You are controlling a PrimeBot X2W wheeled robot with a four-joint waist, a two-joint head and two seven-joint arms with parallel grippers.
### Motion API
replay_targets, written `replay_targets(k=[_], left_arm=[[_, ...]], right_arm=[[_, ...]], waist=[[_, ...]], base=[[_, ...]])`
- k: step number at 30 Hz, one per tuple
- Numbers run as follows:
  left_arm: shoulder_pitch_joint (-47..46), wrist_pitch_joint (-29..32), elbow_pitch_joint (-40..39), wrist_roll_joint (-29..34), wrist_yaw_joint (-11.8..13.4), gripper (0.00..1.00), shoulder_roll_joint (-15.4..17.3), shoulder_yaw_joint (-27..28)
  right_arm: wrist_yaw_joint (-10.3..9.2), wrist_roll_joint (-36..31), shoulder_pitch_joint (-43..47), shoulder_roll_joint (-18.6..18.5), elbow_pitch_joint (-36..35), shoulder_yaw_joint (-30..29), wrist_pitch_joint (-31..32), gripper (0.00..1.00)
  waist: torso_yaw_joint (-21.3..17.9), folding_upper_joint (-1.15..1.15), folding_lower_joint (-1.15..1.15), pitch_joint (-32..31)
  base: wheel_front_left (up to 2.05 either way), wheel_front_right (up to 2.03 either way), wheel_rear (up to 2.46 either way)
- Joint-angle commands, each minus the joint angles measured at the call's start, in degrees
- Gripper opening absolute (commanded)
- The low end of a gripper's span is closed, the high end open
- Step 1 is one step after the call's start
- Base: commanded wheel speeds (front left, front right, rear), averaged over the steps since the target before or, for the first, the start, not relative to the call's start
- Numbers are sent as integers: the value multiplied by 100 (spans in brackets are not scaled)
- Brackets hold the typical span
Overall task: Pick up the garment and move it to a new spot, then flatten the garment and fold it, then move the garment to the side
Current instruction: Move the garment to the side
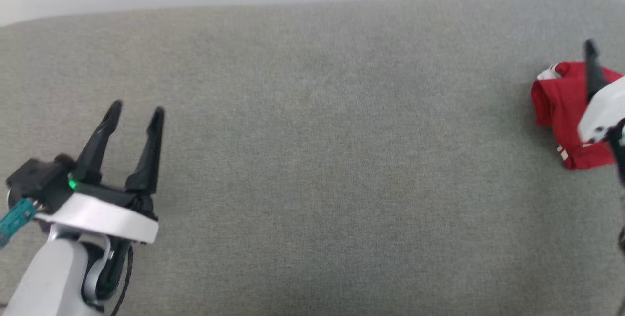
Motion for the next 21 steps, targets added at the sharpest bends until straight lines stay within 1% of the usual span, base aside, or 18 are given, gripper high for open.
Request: replay_targets(k=[1, 3, 8, 12, 14, 21], left_arm=[[121, -30, -13, 28, -5, 100, -45, 76], [292, -29, -63, 212, -5, 100, -54, 262], [805, -29, -187, 457, -4, 100, -235, 819], [1236, -29, -181, 534, -5, 100, -337, 1145], [1457, -29, -186, 559, -6, 100, -360, 1287], [2189, -29, -303, 570, -8, 100, -505, 1670]], right_arm=[[-14, 96, 132, 48, -82, 54, -62, 100], [-14, 204, 369, 127, -257, 198, -158, 100], [-14, 498, 877, 315, -657, 493, -446, 100], [-14, 703, 1252, 454, -789, 650, -650, 100], [-13, 704, 1431, 485, -859, 765, -772, 100], [-14, 891, 2197, 670, -1042, 708, -1113, 100]], waist=[[67, 0, 0, -150], [110, 0, 0, -270], [187, 0, 0, -536], [226, 0, 0, -748], [233, 0, 0, -848], [263, 0, 0, -1206]], base=[[0, 0, 0], [0, 0, 0], [0, 0, 0], [0, 0, 0], [0, 0, 0], [0, 0, 0]])
